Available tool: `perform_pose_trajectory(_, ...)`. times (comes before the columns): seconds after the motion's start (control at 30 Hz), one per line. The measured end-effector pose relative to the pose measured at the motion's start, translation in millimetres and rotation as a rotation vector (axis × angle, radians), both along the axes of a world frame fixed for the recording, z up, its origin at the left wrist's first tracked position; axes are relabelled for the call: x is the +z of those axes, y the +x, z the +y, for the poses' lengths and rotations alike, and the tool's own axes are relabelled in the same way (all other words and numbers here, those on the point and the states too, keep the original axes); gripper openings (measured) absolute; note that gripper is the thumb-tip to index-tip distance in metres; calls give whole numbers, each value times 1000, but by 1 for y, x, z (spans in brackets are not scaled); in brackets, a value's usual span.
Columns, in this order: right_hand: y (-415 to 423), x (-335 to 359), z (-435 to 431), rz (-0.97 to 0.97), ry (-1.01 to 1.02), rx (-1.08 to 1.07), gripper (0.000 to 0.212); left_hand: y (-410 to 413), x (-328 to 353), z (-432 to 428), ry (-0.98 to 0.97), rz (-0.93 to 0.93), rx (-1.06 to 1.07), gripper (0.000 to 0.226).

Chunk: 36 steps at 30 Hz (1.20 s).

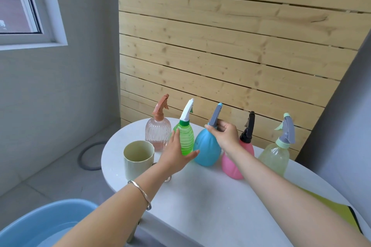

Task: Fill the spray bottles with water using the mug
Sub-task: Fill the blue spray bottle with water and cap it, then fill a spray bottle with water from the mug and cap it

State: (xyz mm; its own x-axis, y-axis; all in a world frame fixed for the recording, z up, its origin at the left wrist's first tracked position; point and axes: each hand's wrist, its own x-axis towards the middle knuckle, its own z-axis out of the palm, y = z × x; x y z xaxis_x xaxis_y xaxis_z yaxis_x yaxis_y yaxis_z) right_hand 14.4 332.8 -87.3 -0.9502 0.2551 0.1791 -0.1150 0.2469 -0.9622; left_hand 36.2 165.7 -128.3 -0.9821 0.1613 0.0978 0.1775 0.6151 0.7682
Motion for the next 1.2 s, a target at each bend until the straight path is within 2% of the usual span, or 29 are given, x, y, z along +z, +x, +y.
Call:
perform_pose_trajectory(0.2, 1, 4, 2, -45, 49, 14, 30, 1, 2, -2, 22, -16, 9, 105)
perform_pose_trajectory(0.4, 24, 22, 4, -86, 256, 83, 49, 6, 5, 4, 71, -5, 65, 103)
perform_pose_trajectory(0.5, 56, 29, 11, 116, 247, 5, 49, 19, 16, 15, 103, 51, 59, 99)
perform_pose_trajectory(0.57, 78, 28, 21, 304, 266, -117, 45, 24, 17, 23, 118, 100, 76, 96)
perform_pose_trajectory(0.63, 87, 21, 34, 395, 283, -239, 51, 30, 19, 31, 153, 109, 56, 95)
perform_pose_trajectory(0.7, 85, 10, 46, 303, 268, -301, 62, 37, 19, 38, 173, 84, 21, 95)
perform_pose_trajectory(0.83, 68, -4, 56, -19, 140, -297, 74, 48, 18, 51, 209, 45, -12, 92)
perform_pose_trajectory(0.9, 59, -8, 57, -62, 111, -278, 63, 52, 17, 57, 228, 35, -20, 89)
perform_pose_trajectory(0.97, 52, -11, 57, -63, 120, -280, 40, 55, 14, 61, 234, 8, -27, 93)
perform_pose_trajectory(1.03, 51, -10, 57, -48, 157, -304, 26, 58, 13, 62, 233, -21, -37, 97)
perform_pose_trajectory(1.2, 74, 5, 48, 60, 129, -312, 21, 68, 18, 61, 279, -57, -97, 108)
